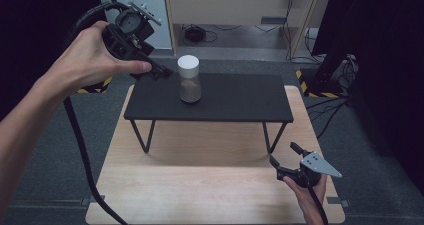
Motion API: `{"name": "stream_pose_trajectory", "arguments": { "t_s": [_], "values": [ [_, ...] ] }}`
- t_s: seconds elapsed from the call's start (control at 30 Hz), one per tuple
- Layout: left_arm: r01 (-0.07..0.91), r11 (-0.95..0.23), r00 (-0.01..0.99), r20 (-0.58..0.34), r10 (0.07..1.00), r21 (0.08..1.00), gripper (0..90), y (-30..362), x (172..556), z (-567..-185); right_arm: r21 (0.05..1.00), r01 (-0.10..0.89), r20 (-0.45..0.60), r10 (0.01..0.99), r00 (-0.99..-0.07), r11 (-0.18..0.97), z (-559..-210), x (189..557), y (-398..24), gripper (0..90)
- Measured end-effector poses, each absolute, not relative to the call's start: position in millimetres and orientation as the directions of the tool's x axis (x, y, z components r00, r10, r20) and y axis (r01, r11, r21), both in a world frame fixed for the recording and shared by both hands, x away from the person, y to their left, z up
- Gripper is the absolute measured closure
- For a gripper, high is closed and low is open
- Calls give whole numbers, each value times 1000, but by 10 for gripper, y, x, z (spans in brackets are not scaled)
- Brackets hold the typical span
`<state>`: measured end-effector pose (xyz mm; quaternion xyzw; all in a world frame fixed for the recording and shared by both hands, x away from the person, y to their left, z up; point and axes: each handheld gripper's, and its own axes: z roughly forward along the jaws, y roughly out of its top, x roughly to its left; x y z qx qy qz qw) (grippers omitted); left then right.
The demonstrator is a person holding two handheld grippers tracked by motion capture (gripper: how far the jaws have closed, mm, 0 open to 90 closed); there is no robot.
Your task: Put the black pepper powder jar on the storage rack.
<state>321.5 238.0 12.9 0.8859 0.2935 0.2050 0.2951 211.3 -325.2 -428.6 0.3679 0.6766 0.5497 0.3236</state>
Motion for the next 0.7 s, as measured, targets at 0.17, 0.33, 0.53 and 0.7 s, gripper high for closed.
{"name": "stream_pose_trajectory", "arguments": {
  "t_s": [0.17,0.33,0.53,0.7],
  "values": [
    [394,-651,744,190,640,649,187,2382,3213,124,982,139,-35,853,-521,125,-4282,2106,-3246,113],
    [394,-652,747,187,638,648,187,2377,3231,127,983,140,-33,854,-520,123,-4283,2101,-3249,114],
    [397,-648,741,190,645,650,164,2392,3223,113,982,142,-33,853,-521,124,-4285,2101,-3247,114],
    [387,-641,729,205,653,663,111,2418,3194,94,982,141,-34,852,-522,125,-4287,2110,-3253,114]
  ]
}}
